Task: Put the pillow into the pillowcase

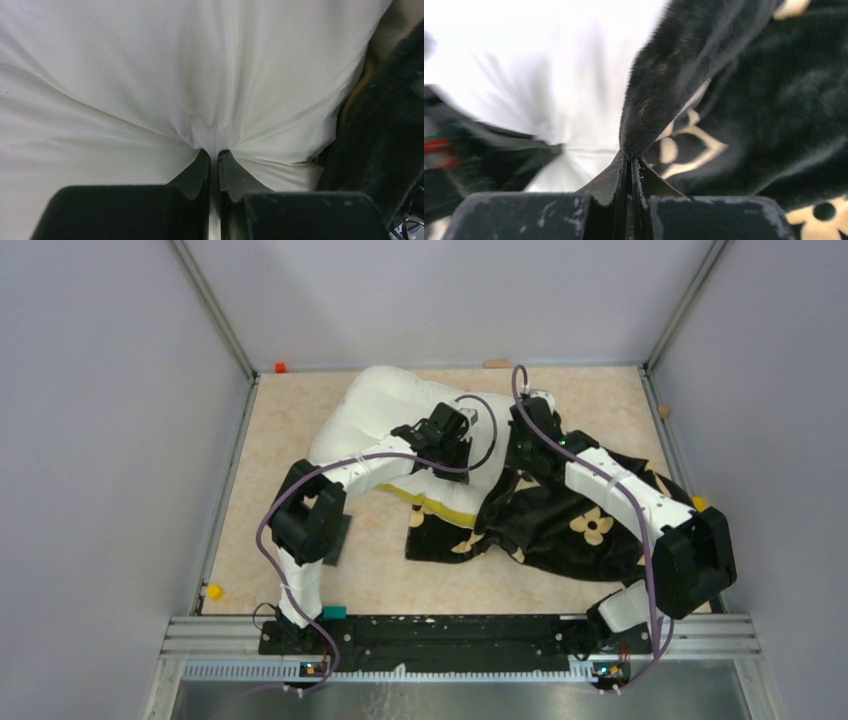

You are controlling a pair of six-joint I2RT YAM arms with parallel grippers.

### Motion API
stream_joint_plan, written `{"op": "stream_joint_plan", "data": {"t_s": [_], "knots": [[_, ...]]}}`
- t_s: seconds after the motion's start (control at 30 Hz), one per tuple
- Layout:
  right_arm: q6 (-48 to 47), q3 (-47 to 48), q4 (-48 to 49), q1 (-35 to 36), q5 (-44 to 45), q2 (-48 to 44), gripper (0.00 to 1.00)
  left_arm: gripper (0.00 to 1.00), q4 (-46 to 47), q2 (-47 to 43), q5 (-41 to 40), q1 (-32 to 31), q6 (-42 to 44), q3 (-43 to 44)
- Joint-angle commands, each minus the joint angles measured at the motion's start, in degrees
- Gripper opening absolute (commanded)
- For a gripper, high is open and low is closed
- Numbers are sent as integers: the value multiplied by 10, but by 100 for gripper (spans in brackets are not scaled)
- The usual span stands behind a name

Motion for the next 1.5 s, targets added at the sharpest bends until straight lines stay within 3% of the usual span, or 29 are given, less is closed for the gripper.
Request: {"op": "stream_joint_plan", "data": {"t_s": [0.0,0.17,0.33,0.6,0.77,0.87,0.93,1.07,1.3,1.47], "knots": [[-2,91,9,21,-59,-43,0,0,9,-5,37,-20,-14,-17],[14,110,30,20,-109,-37,0,0,40,13,52,-30,-40,-42],[37,35,77,2,-144,-6,0,1,41,-15,36,-28,-49,-37],[19,-22,62,-3,-90,-5,0,35,-22,-90,-12,1,-53,-20],[-25,20,22,10,-30,-34,40,50,-31,-162,-25,53,-52,-61],[-47,65,-2,20,1,-30,51,62,-30,-179,-15,86,-49,-69],[-58,95,-8,21,21,-15,55,75,-19,-178,-6,104,-45,-66],[-83,181,-27,3,62,40,60,98,16,-140,22,131,-13,-7],[-108,338,-64,-51,94,180,63,99,2,39,-39,131,25,205],[-108,386,-84,-87,79,256,65,97,-9,116,-42,130,18,247]]}}
